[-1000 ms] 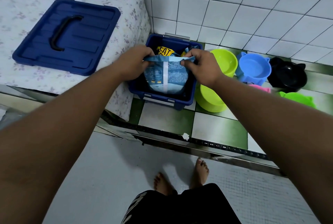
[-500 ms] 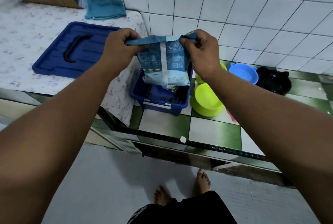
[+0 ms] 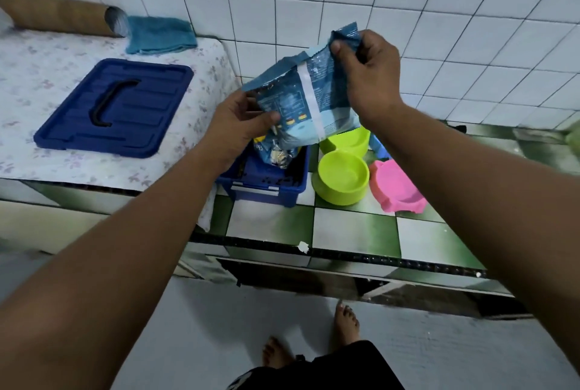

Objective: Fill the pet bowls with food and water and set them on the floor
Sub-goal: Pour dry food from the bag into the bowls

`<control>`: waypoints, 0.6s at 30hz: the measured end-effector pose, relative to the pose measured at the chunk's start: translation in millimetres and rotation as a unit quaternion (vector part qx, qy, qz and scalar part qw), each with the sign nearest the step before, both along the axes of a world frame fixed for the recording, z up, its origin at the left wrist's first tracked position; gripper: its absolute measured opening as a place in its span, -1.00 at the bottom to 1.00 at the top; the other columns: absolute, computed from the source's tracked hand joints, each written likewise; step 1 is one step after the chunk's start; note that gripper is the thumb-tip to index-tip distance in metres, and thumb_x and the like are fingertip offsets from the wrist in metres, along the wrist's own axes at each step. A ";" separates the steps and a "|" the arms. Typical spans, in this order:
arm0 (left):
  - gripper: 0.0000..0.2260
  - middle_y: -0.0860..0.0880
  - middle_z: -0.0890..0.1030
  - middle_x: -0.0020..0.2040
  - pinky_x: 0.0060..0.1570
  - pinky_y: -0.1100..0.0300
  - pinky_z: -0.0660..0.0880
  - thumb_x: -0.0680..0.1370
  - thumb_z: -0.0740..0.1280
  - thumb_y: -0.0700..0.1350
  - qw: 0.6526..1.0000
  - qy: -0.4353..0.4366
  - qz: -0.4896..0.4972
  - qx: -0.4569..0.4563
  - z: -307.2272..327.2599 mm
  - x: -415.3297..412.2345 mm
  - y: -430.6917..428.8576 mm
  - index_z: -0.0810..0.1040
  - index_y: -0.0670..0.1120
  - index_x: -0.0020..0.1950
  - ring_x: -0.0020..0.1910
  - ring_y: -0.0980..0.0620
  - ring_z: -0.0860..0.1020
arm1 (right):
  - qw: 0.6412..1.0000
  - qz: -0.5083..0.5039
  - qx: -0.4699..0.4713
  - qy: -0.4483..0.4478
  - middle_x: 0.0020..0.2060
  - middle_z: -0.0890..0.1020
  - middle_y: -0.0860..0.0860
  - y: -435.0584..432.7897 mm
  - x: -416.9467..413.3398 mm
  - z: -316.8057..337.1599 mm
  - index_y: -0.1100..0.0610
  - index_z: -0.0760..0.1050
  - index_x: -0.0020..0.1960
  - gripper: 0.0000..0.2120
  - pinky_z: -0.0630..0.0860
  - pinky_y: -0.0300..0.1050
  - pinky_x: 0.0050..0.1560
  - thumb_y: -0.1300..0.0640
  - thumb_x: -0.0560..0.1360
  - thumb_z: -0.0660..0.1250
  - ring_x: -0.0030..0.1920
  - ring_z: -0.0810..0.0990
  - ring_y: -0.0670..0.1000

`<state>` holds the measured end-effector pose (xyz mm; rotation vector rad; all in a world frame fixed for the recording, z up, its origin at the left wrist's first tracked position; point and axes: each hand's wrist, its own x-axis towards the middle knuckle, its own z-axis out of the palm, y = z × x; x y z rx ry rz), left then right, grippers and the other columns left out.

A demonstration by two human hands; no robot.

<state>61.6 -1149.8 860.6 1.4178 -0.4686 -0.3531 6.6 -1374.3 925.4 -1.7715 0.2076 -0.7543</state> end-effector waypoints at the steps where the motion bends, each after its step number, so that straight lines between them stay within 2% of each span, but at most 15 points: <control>1: -0.68 -0.09 0.68 0.11 0.04 0.01 0.65 0.51 0.51 -0.25 1.000 0.013 0.014 -0.015 -1.2 -2.0 -6.6 0.57 -0.06 0.22 0.11 -0.07 0.69 | 1.000 -0.004 0.002 0.001 -0.27 0.63 0.06 -3.5 -2.0 1.9 0.10 0.60 -0.13 -0.88 0.57 0.01 -0.17 0.05 0.49 0.42 -0.24 0.55 -0.05; 3: -0.77 -0.08 0.70 0.09 0.02 -0.01 0.66 0.59 0.41 -0.28 0.998 0.026 0.046 -0.040 -0.2 -3.7 -20.8 0.59 -0.09 0.23 0.07 -0.07 0.69 | 1.000 -0.008 0.012 0.001 -0.27 0.63 0.09 -11.0 -5.6 3.9 0.17 0.60 -0.12 -0.82 0.55 -0.02 -0.17 0.04 0.48 0.43 -0.24 0.54 -0.04; 6: -0.85 -0.11 0.71 0.05 -0.01 -0.06 0.62 0.63 0.37 -0.25 0.995 0.027 0.077 -0.051 2.8 -4.4 -39.9 0.63 -0.14 0.19 0.00 -0.10 0.67 | 0.999 -0.016 0.031 -0.004 -0.23 0.65 0.21 -23.5 -12.7 5.2 0.24 0.60 -0.10 -0.74 0.56 0.03 -0.14 0.02 0.46 0.44 -0.21 0.56 -0.01; 8: -0.88 -0.13 0.71 0.04 0.01 -0.09 0.60 0.64 0.36 -0.23 0.994 0.028 0.085 -0.055 4.2 -6.3 -51.3 0.64 -0.16 0.16 -0.02 -0.12 0.66 | 0.999 -0.021 0.038 -0.006 -0.24 0.62 0.21 -31.7 -18.4 3.8 0.25 0.59 -0.10 -0.71 0.52 0.01 -0.16 0.00 0.45 0.44 -0.22 0.54 0.00; 11: -0.91 -0.02 0.73 -0.10 -0.11 0.05 0.64 0.66 0.33 -0.24 0.992 0.029 0.105 -0.064 8.1 -13.8 -68.6 0.63 -0.17 0.09 -0.12 0.02 0.68 | 0.999 -0.027 0.045 -0.009 -0.25 0.59 0.13 -41.0 -25.8 1.3 0.13 0.59 -0.15 -0.80 0.48 -0.01 -0.17 -0.02 0.44 0.43 -0.22 0.50 0.01; 13: -0.89 0.07 0.74 -0.17 -0.20 0.13 0.63 0.66 0.32 -0.26 0.991 0.023 0.114 -0.063 9.1 -18.5 -79.3 0.63 -0.12 0.03 -0.18 0.09 0.68 | 0.998 -0.032 0.049 -0.013 -0.26 0.57 0.14 -49.1 -28.2 -0.5 0.18 0.58 -0.15 -0.75 0.48 0.03 -0.18 -0.03 0.43 0.43 -0.22 0.49 0.02; 16: -0.89 0.05 0.74 -0.10 -0.15 0.13 0.60 0.66 0.33 -0.24 0.991 0.021 0.113 -0.065 10.0 -25.0 -93.2 0.64 -0.12 0.08 -0.11 0.04 0.66 | 0.998 -0.044 0.044 -0.016 -0.26 0.58 0.14 -63.3 -32.2 -2.3 0.19 0.56 -0.16 -0.74 0.51 0.17 -0.20 -0.01 0.46 0.43 -0.22 0.50 0.03; 18: -0.87 0.01 0.73 -0.02 -0.05 0.09 0.61 0.67 0.31 -0.22 0.991 0.027 0.108 -0.081 12.6 -31.4 -105.5 0.64 -0.12 0.14 -0.02 0.01 0.66 | 0.998 -0.049 0.044 -0.017 -0.29 0.57 0.09 -71.5 -37.0 0.0 0.12 0.54 -0.19 -0.80 0.48 0.07 -0.22 -0.01 0.47 0.42 -0.24 0.48 -0.01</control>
